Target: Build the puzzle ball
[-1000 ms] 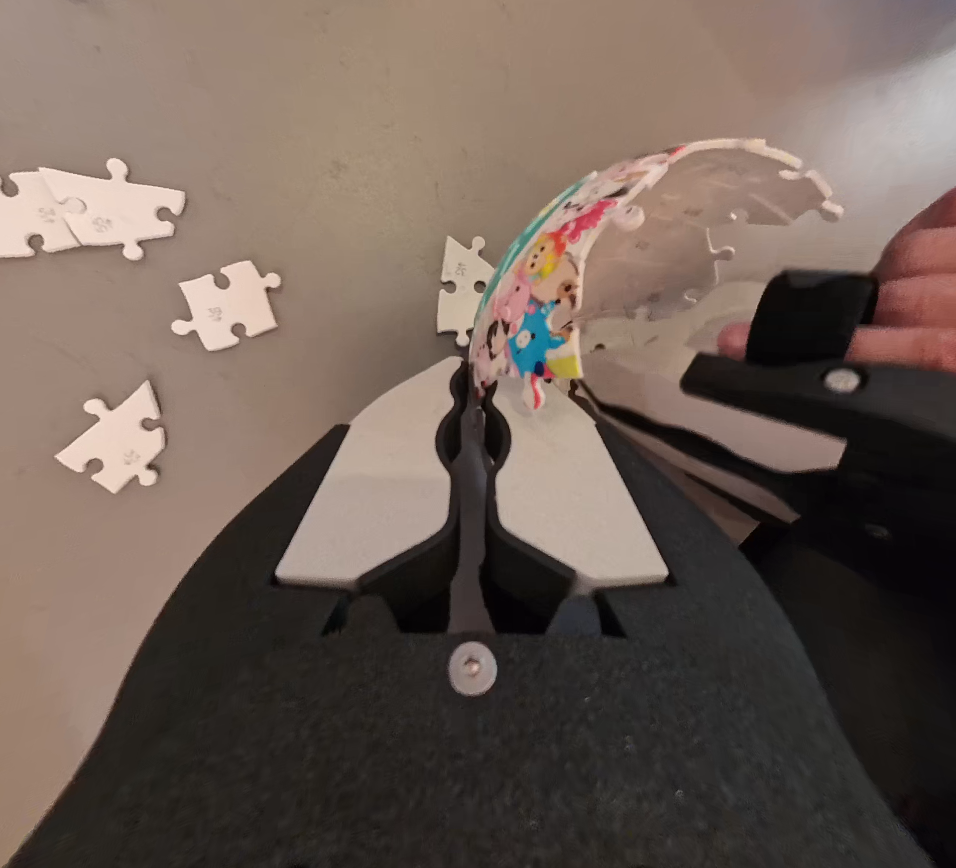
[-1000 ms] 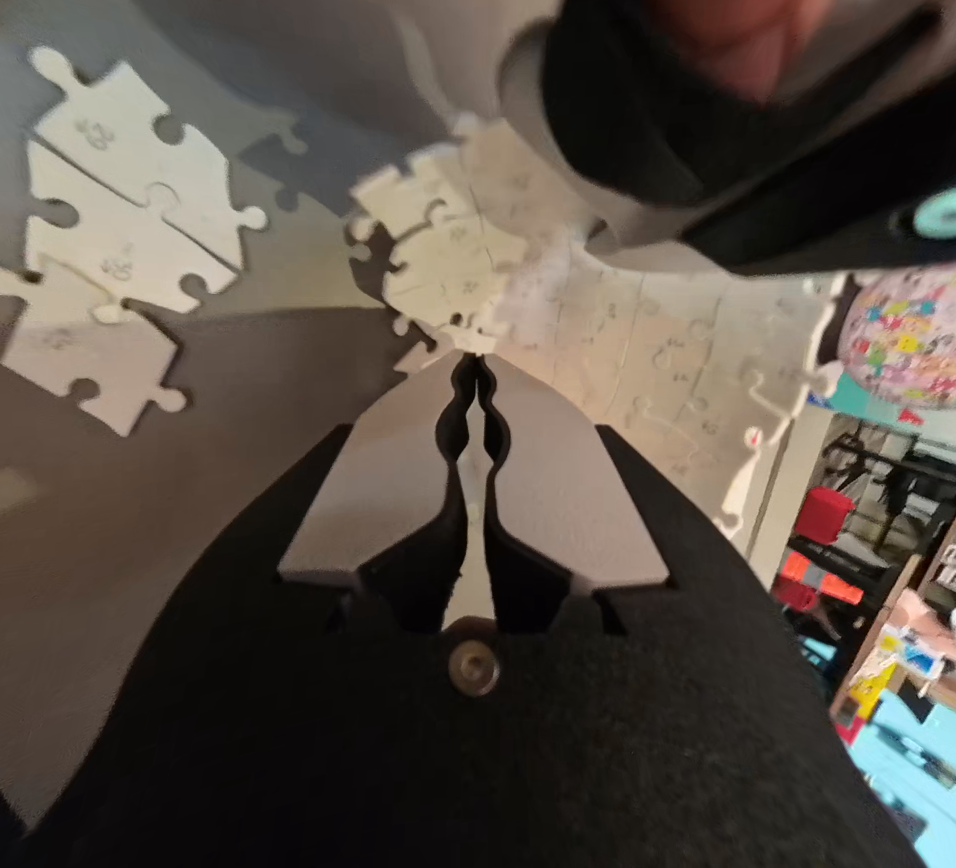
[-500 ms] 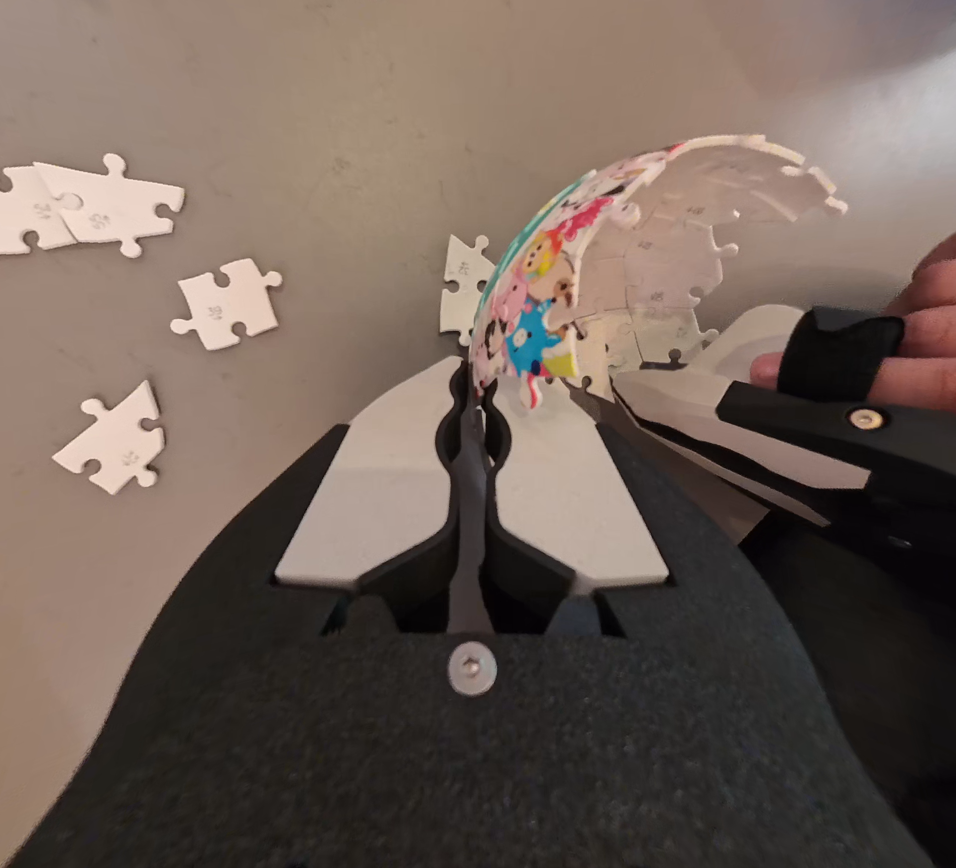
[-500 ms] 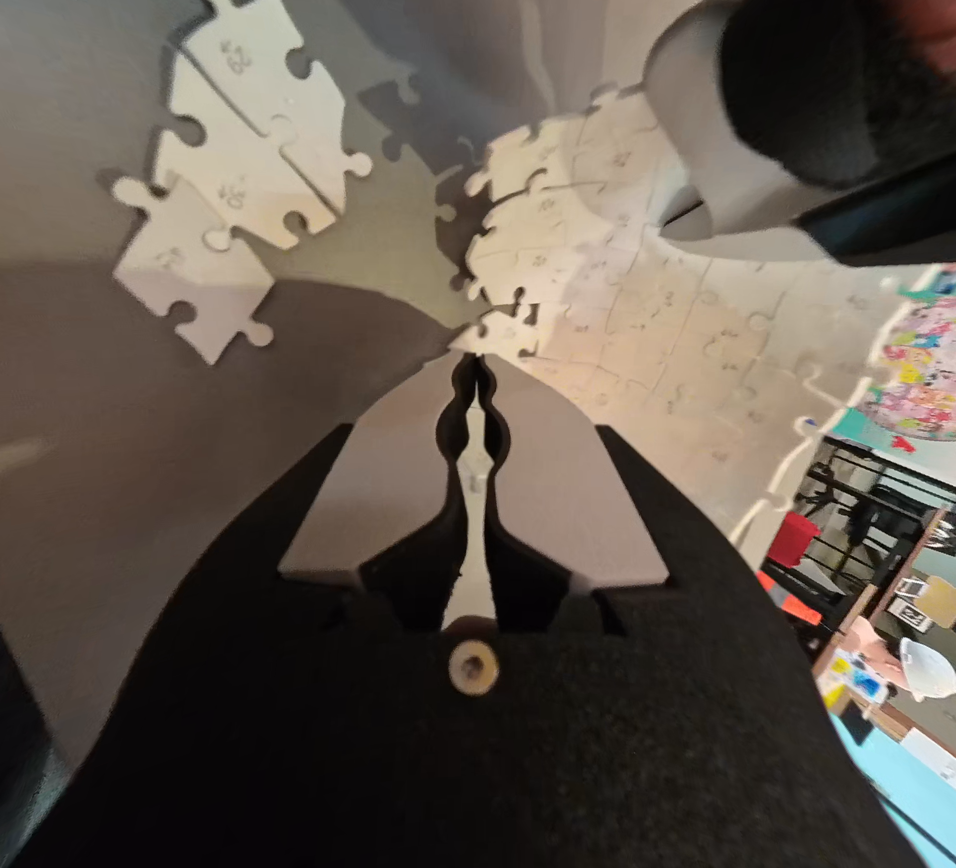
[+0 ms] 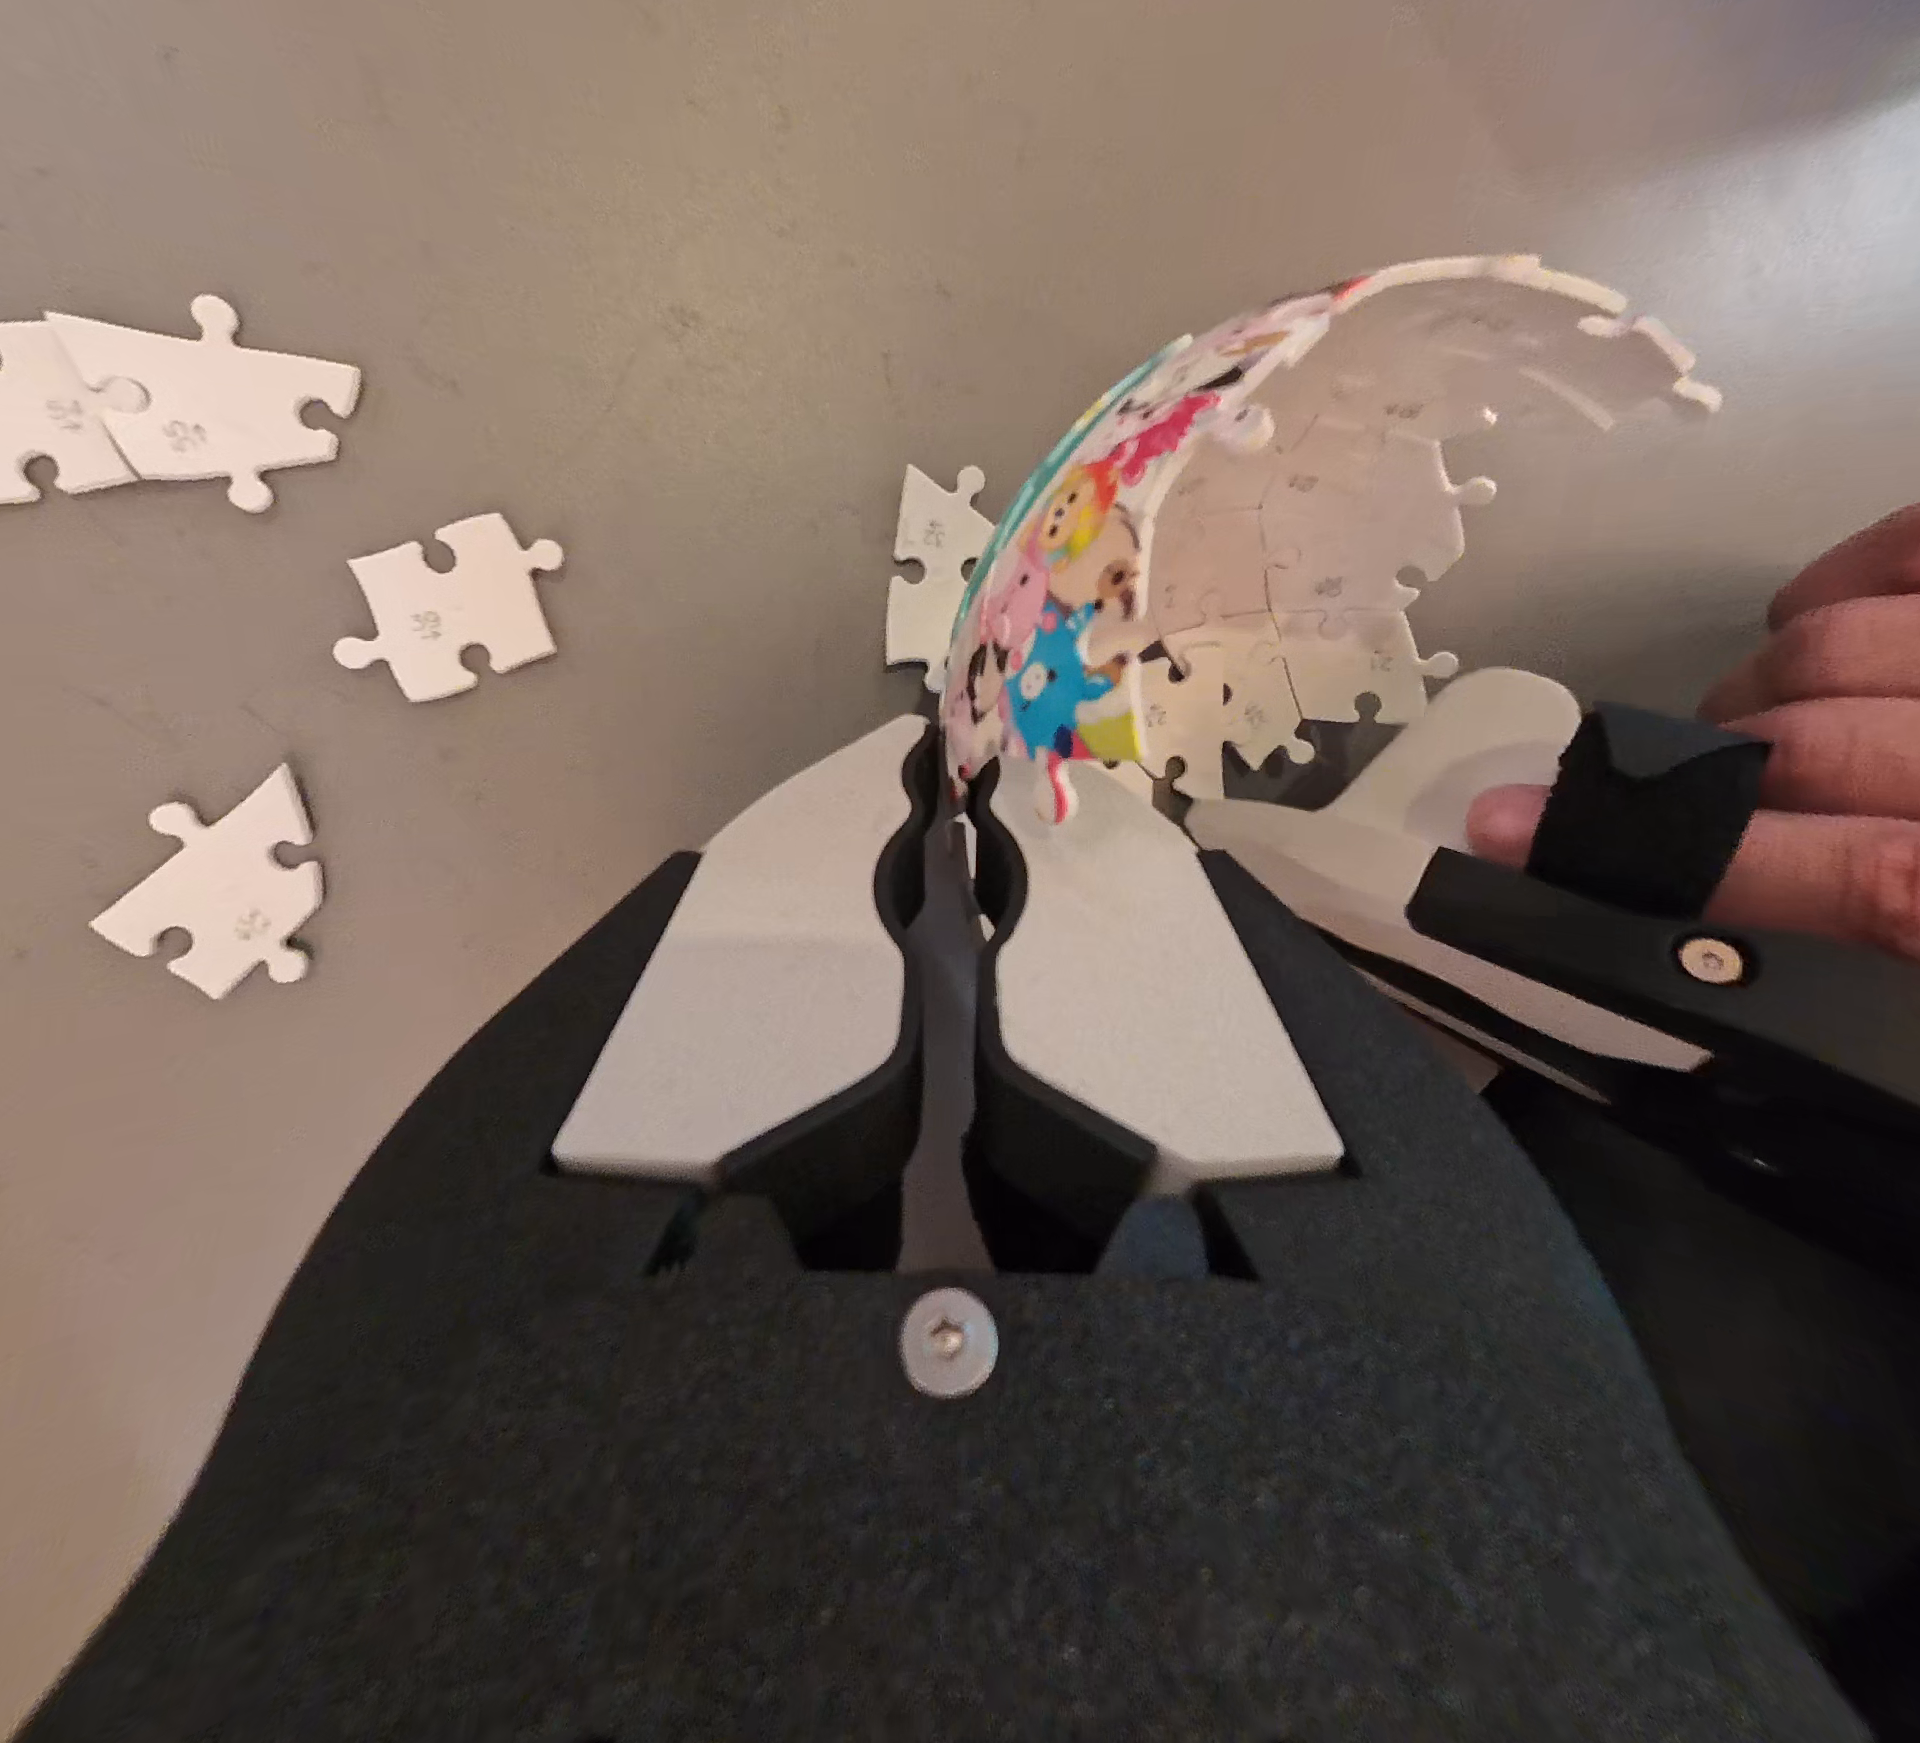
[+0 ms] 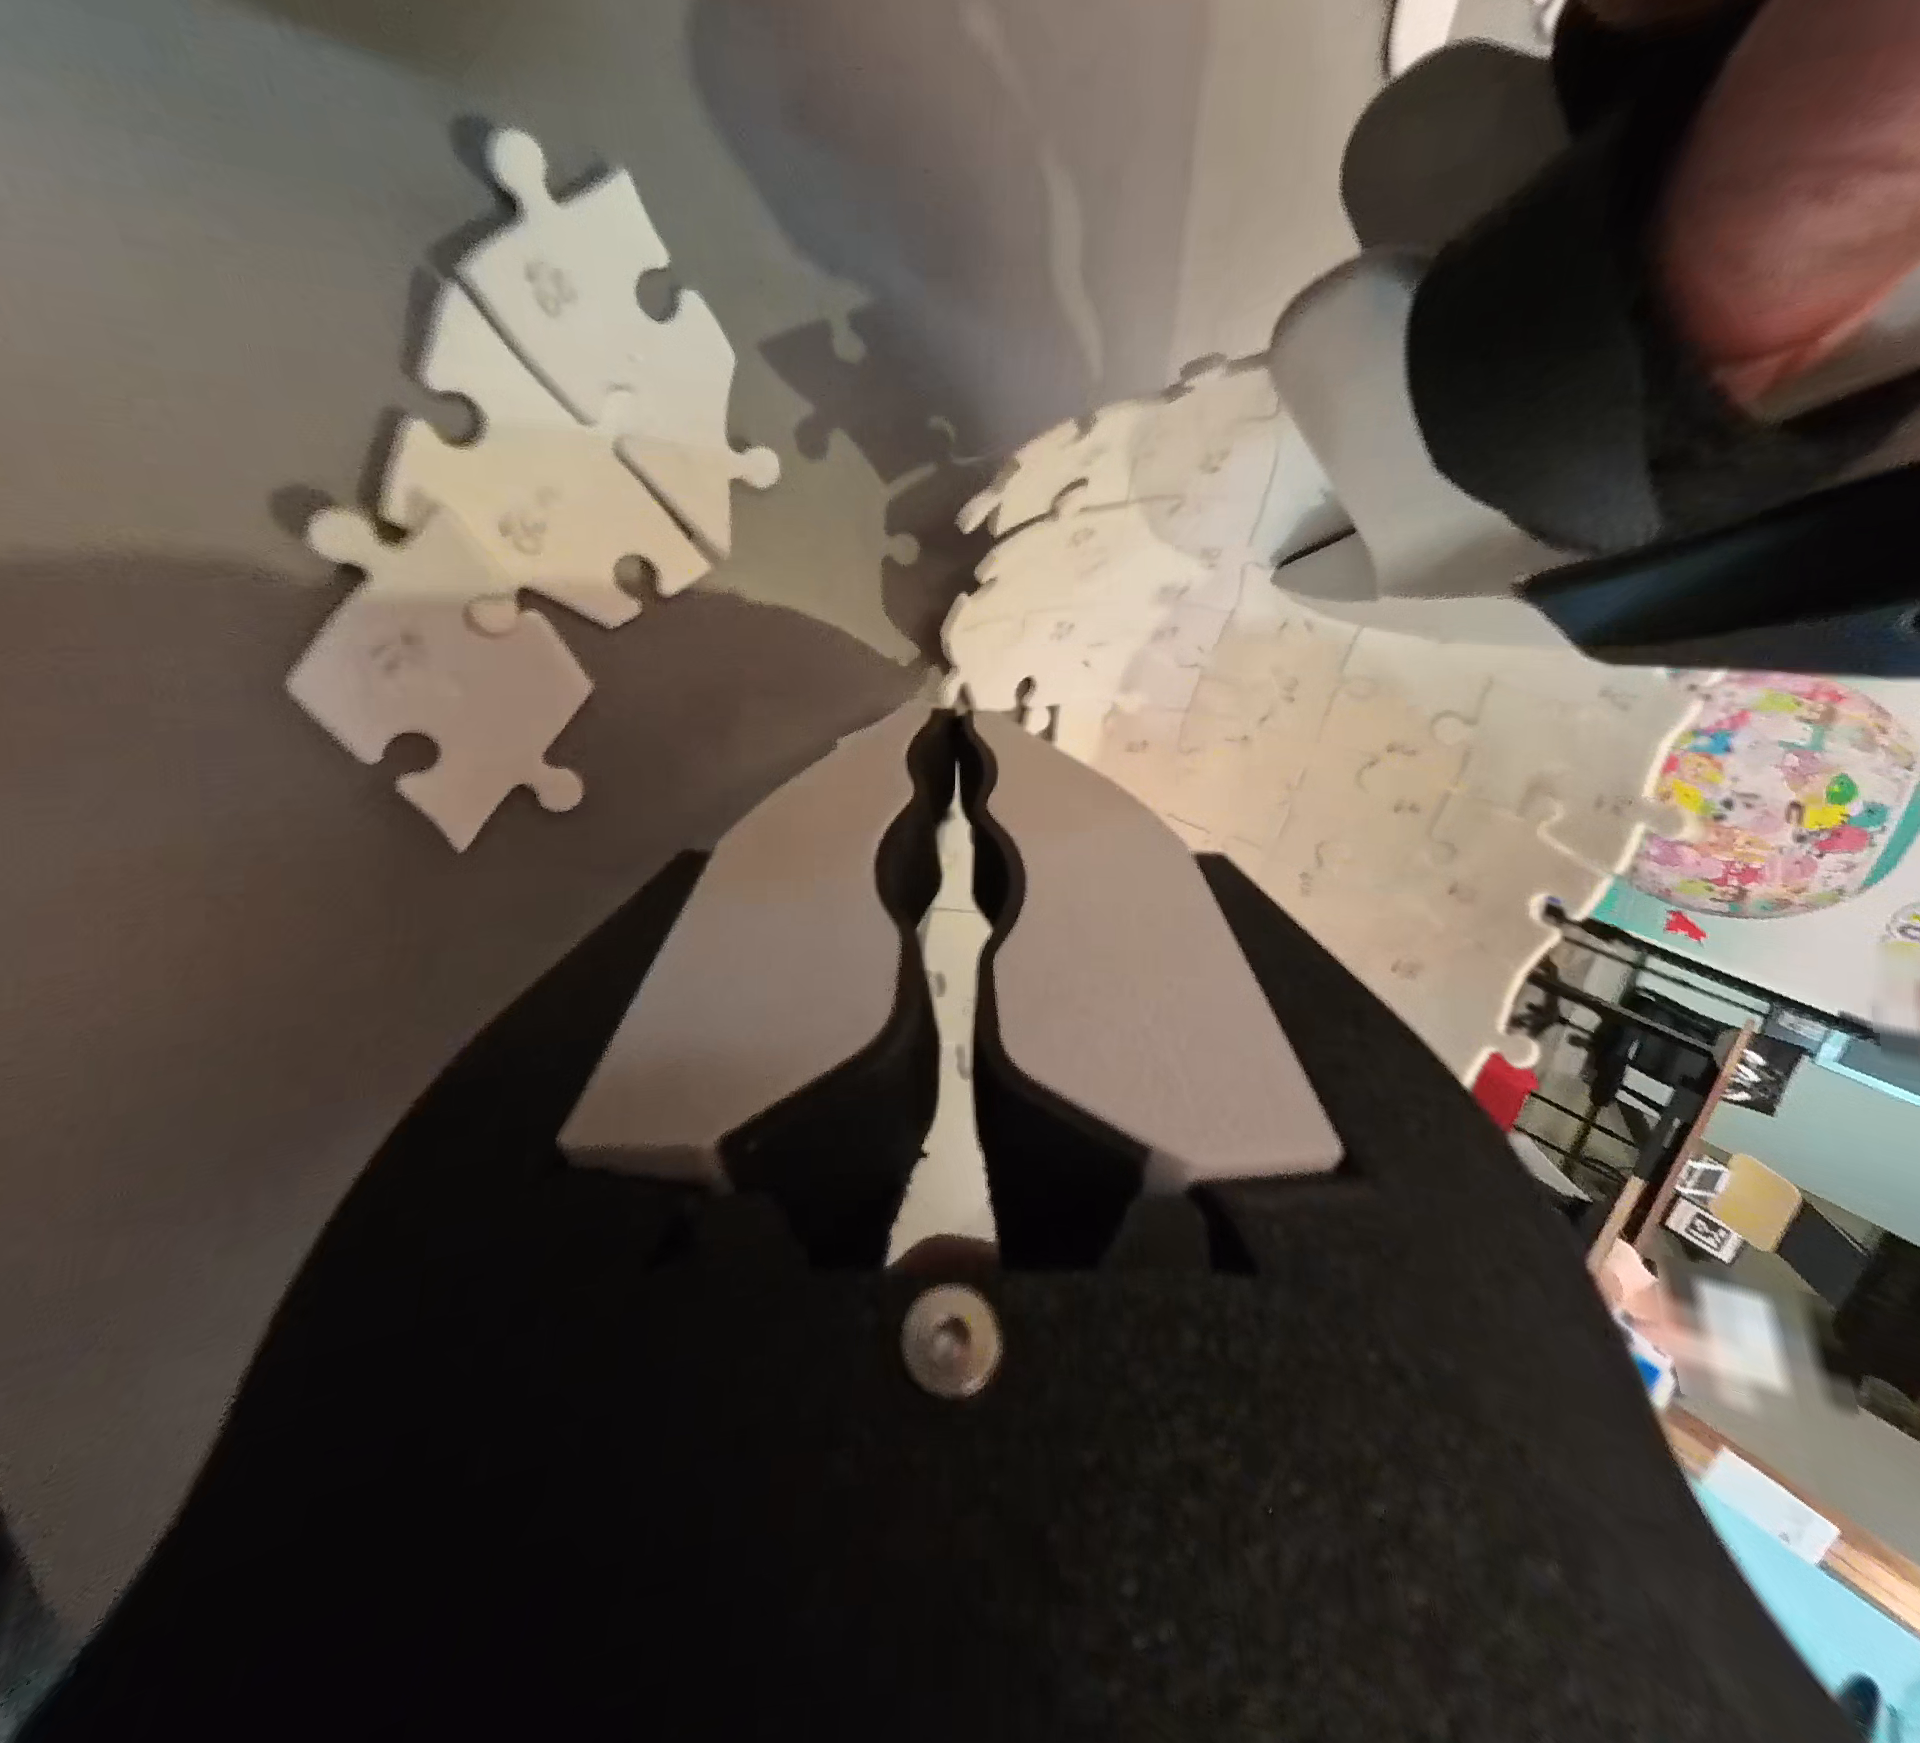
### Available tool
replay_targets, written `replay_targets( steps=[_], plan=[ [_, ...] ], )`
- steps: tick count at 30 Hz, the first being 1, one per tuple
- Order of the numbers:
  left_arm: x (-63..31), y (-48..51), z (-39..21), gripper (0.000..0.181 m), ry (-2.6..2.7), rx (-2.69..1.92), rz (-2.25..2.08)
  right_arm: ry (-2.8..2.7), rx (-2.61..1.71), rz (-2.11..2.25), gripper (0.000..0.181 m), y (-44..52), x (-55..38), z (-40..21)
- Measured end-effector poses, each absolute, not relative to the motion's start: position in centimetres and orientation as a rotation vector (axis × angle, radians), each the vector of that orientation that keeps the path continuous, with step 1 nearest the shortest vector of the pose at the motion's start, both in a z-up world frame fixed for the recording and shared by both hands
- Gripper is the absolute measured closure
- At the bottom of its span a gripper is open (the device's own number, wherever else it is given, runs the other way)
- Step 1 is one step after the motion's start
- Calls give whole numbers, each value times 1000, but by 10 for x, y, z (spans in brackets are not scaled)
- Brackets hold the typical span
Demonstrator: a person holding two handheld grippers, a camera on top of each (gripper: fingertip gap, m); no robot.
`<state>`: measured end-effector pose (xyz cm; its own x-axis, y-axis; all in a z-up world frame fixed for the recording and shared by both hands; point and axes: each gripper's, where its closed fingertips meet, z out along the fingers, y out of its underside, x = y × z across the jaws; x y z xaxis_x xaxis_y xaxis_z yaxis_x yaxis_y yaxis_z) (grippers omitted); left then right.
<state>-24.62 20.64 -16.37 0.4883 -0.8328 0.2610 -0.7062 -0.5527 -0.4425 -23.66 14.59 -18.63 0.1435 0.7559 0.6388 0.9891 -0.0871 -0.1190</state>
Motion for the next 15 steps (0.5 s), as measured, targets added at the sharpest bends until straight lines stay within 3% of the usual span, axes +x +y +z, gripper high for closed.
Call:
replay_targets(
  steps=[15],
  plan=[
    [-247,207,-163,178,1306,-2459,-641,-1620,-1970,-604,181,147,-221,-183]
  ],
)
